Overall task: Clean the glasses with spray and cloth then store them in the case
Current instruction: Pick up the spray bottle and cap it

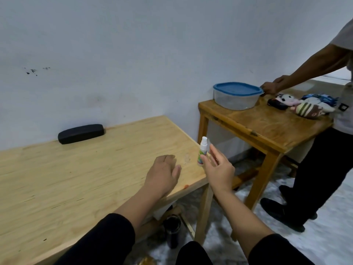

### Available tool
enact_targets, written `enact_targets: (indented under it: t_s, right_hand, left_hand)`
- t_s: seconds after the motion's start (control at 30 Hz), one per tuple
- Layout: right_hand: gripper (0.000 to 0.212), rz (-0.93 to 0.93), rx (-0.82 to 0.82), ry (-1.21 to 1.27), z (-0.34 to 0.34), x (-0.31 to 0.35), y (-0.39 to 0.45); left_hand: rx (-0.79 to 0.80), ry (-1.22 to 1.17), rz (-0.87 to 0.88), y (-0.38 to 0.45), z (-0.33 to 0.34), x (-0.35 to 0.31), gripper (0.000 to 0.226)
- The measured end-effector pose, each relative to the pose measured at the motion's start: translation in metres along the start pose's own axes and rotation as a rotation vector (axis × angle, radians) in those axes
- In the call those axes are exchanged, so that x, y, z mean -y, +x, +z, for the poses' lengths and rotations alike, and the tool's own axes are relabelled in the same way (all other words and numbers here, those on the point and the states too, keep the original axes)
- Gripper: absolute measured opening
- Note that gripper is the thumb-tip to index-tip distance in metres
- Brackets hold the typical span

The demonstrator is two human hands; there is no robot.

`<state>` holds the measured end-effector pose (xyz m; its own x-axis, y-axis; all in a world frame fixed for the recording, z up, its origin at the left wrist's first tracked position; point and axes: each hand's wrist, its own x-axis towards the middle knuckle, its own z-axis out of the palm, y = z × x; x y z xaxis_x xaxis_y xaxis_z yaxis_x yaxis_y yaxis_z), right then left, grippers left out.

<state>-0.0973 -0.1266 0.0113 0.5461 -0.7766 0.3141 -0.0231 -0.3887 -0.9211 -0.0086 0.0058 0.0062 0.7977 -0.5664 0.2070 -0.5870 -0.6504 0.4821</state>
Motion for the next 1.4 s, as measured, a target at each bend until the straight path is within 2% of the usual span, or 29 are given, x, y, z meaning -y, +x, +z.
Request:
enact_targets:
  t_s: [0.13,0.5,0.6,0.73,0.83,1.03,1.23,1.4]
  right_hand:
    - [0.048,0.059,0.022,0.129,0.002,-0.001,0.004]
    - [0.04,0.041,0.03,0.12,-0.003,-0.005,0.015]
    - [0.04,0.046,0.044,0.136,-0.003,-0.006,0.016]
    - [0.039,0.04,0.052,0.147,-0.003,-0.008,0.017]
    - [0.039,0.043,0.064,0.146,-0.004,-0.009,0.017]
    - [0.037,0.06,0.076,0.164,-0.002,-0.009,0.02]
    - [0.035,0.051,0.091,0.168,-0.003,-0.01,0.022]
    - [0.035,0.051,0.147,0.182,-0.005,-0.009,0.024]
  left_hand:
    - [-0.037,-0.14,-0.023,0.014,0.01,-0.015,0.043]
    - [-0.108,-0.322,-0.055,0.032,0.027,-0.023,0.019]
    - [-0.199,-0.521,-0.109,0.034,0.018,-0.031,0.012]
    - [-0.305,-0.678,0.026,0.048,-0.007,-0.046,0.018]
    - [-0.283,-0.724,0.12,0.053,-0.019,-0.057,0.019]
    - [-0.197,-0.665,0.224,0.055,-0.013,-0.062,0.023]
    - [-0.124,-0.566,0.273,0.06,-0.005,-0.06,0.025]
    - [-0.079,-0.599,0.238,0.056,-0.002,-0.055,0.033]
